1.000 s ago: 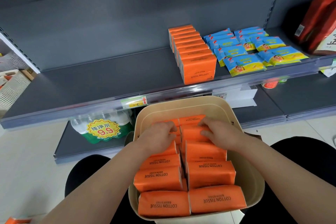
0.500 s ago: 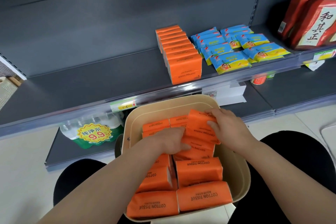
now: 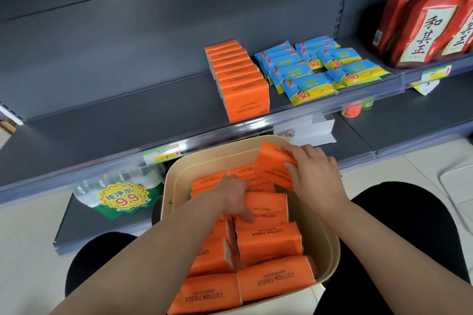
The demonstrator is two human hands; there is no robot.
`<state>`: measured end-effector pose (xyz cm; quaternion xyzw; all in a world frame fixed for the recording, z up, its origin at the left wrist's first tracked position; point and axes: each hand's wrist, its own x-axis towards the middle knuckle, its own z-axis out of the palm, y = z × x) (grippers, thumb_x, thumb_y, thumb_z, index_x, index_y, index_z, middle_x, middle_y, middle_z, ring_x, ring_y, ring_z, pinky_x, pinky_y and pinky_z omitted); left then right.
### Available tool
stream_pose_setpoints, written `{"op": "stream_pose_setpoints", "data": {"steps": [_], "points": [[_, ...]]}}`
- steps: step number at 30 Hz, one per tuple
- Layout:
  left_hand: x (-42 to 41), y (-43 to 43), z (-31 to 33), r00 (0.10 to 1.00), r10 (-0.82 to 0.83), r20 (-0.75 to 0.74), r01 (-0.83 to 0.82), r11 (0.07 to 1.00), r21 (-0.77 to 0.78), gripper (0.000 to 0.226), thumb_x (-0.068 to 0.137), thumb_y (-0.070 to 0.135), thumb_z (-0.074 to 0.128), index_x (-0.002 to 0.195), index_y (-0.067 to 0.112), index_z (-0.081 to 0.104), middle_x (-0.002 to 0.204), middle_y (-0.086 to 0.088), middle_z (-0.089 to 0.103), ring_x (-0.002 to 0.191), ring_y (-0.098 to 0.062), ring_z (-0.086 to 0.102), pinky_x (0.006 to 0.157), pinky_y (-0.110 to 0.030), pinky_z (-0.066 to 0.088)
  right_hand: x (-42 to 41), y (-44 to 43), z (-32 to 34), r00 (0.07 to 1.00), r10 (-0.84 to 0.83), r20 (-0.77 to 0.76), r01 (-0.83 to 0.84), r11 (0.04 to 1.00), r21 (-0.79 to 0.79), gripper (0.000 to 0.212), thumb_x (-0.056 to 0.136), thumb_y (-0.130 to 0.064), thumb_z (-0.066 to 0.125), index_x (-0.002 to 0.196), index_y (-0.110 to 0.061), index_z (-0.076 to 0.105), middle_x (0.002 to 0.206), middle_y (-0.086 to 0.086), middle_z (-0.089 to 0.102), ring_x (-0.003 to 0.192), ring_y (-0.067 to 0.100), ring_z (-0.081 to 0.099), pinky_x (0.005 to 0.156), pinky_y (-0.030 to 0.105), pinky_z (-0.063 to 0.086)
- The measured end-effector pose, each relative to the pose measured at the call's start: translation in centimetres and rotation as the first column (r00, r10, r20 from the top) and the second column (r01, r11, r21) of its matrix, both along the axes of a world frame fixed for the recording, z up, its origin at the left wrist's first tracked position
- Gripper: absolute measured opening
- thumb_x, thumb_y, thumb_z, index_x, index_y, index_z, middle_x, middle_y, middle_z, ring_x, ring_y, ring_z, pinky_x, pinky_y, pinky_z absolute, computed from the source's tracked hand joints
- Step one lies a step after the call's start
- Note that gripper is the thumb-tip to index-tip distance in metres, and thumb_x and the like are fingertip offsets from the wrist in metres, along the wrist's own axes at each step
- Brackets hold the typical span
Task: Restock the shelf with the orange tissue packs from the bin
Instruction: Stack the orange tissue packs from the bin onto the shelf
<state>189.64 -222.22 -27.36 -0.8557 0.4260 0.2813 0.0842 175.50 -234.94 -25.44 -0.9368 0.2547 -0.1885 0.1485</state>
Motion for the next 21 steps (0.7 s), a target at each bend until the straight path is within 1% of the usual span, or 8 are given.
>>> {"op": "stream_pose_setpoints", "data": {"steps": [3,5,6,7,11,16,19,21], "points": [[0.0,0.1,0.6,0.993,0.068,-0.1,-0.07,0.997,-0.015,0.074,0.065,0.042,0.083,0.126,0.019,0.046,0.119,-0.006,0.049,0.105,-0.024,0.049,0.08,-0.032,0.049,-0.1,-0.3,-0.1,1.0,-0.017,0.018,0.017,1.0,0.014,0.038,0.094,-0.027,0.055,0.131,-0.019,0.055,0.113,0.007,0.062,0.106,0.03,0.055,0.084,0.045,0.041],[0.0,0.1,0.8,0.962,0.146,-0.23,-0.157,0.987,-0.034,0.067,0.069,0.033,0.083,0.121,0.017,0.045,0.115,-0.003,0.054,0.089,-0.019,0.055,0.056,-0.023,0.045,-0.3,-0.4,-0.2,0.999,-0.031,0.027,0.03,0.999,0.021,0.037,0.094,-0.026,0.055,0.13,-0.019,0.055,0.113,0.007,0.062,0.106,0.03,0.055,0.085,0.046,0.042],[0.0,0.2,0.9,0.956,0.158,-0.246,-0.176,0.983,-0.054,0.065,0.07,0.031,0.083,0.12,0.016,0.045,0.115,-0.004,0.055,0.085,-0.018,0.055,0.052,-0.021,0.042,-0.3,-0.4,-0.3,0.999,-0.036,0.027,0.035,0.999,0.025,0.037,0.094,-0.026,0.055,0.13,-0.02,0.054,0.114,0.007,0.061,0.106,0.03,0.055,0.085,0.046,0.041],[0.2,0.4,1.1,0.959,0.162,-0.234,-0.187,0.978,-0.093,0.065,0.071,0.03,0.082,0.122,0.015,0.045,0.118,-0.006,0.056,0.085,-0.019,0.055,0.054,-0.022,0.042,-0.3,-0.4,-0.2,0.999,-0.039,0.025,0.038,0.999,0.028,0.037,0.094,-0.026,0.054,0.131,-0.02,0.054,0.115,0.007,0.061,0.108,0.029,0.054,0.086,0.046,0.041],[2.0,1.1,2.3,0.972,0.224,-0.066,-0.233,0.93,-0.283,0.066,0.077,0.032,0.076,0.132,0.015,0.044,0.128,-0.006,0.054,0.113,-0.025,0.053,0.091,-0.031,0.044,0.1,-0.4,0.0,0.999,-0.041,0.022,0.04,0.997,0.067,0.039,0.096,-0.026,0.05,0.135,-0.022,0.049,0.122,0.005,0.056,0.114,0.027,0.048,0.09,0.046,0.038],[4.2,3.2,4.3,0.94,0.341,0.018,-0.295,0.837,-0.462,0.037,0.082,0.031,0.069,0.113,0.014,0.058,0.111,-0.004,0.062,0.103,-0.024,0.058,0.081,-0.03,0.045,1.5,0.4,1.2,0.998,-0.015,0.067,0.009,0.995,0.099,0.04,0.097,-0.026,0.047,0.136,-0.022,0.046,0.125,0.005,0.053,0.117,0.026,0.045,0.09,0.045,0.039],[5.1,4.9,5.4,0.873,0.484,-0.063,-0.419,0.678,-0.604,0.033,0.084,0.022,0.066,0.114,0.011,0.057,0.105,-0.008,0.063,0.099,-0.027,0.06,0.076,-0.029,0.044,2.8,1.5,2.3,0.994,0.018,0.106,-0.027,0.996,0.087,0.038,0.096,-0.025,0.049,0.134,-0.022,0.048,0.123,0.005,0.054,0.115,0.028,0.046,0.09,0.046,0.04],[5.8,6.0,6.1,0.802,0.55,-0.235,-0.544,0.509,-0.667,0.033,0.083,0.017,0.065,0.113,0.012,0.055,0.103,-0.01,0.063,0.094,-0.028,0.062,0.079,-0.037,0.052,3.7,2.1,3.3,0.99,0.043,0.138,-0.054,0.996,0.076,0.038,0.096,-0.024,0.049,0.133,-0.022,0.049,0.123,0.005,0.054,0.114,0.028,0.047,0.089,0.046,0.042]]}}
